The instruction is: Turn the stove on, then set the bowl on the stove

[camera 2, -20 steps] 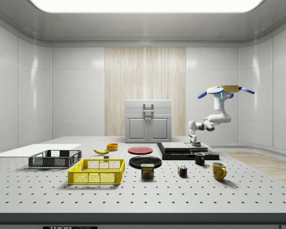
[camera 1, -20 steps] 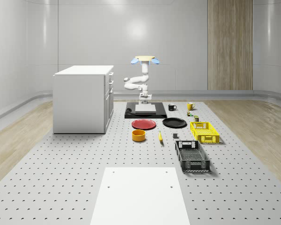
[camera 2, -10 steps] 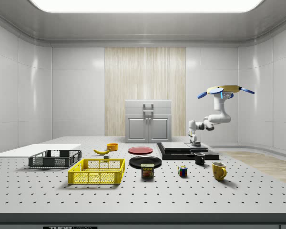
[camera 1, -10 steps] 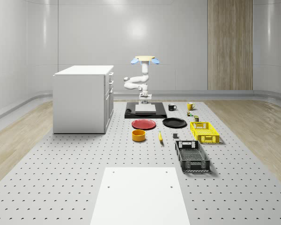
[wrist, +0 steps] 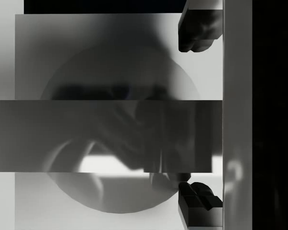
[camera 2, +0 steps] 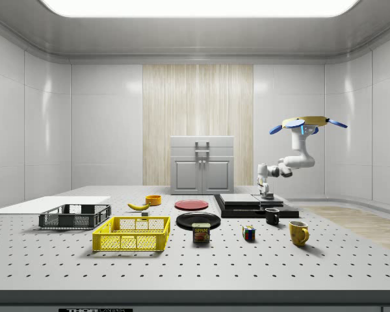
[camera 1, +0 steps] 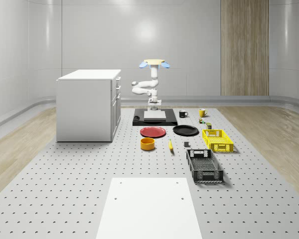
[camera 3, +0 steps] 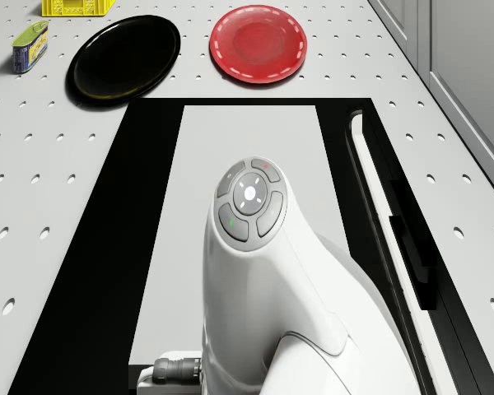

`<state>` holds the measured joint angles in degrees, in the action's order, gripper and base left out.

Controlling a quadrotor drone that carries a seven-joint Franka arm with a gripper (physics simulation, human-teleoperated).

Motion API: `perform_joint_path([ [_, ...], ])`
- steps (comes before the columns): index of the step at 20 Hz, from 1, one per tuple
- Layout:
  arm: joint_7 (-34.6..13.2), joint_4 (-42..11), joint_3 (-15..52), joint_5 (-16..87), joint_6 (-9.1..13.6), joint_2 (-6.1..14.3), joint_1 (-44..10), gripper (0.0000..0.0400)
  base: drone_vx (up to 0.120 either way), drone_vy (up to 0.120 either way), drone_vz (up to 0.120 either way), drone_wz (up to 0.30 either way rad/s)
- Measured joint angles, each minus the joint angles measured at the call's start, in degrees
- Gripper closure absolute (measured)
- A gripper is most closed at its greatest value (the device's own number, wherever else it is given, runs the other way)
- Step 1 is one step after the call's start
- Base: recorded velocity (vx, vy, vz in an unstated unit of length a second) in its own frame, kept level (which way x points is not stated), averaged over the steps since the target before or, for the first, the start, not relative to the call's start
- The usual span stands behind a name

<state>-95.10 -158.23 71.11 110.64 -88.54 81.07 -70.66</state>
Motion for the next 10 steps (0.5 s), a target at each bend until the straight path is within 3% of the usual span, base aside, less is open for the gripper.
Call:
perform_joint_path([
  [10,-2.2,-0.12,0.0,-0.15,-0.37,0.43,-2.09,0.0,0.0,0.0,0.0,0.0],
])
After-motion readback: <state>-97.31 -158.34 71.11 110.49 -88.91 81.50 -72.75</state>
